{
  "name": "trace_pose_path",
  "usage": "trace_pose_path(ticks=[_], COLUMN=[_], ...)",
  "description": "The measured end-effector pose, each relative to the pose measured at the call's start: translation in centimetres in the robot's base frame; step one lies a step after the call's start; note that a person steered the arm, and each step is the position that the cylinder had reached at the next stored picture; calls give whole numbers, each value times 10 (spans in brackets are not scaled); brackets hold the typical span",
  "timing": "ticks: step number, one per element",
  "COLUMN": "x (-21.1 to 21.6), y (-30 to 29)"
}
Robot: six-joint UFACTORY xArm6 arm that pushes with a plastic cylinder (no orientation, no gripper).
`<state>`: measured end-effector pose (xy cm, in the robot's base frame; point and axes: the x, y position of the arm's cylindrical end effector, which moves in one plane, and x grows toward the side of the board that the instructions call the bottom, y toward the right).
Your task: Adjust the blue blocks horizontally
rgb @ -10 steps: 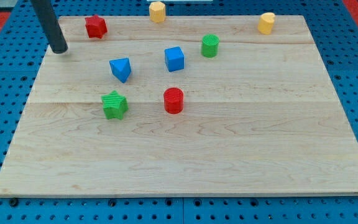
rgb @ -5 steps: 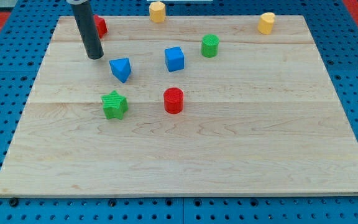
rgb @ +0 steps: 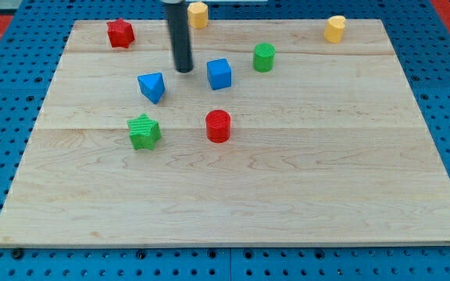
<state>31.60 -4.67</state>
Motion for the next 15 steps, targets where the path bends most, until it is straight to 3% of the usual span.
trace_pose_path(ticks=[1,2,4,10,11,13,15], x=[1,40,41,15,16,16,66], y=[39,24,-140,-149,-135,-13,157])
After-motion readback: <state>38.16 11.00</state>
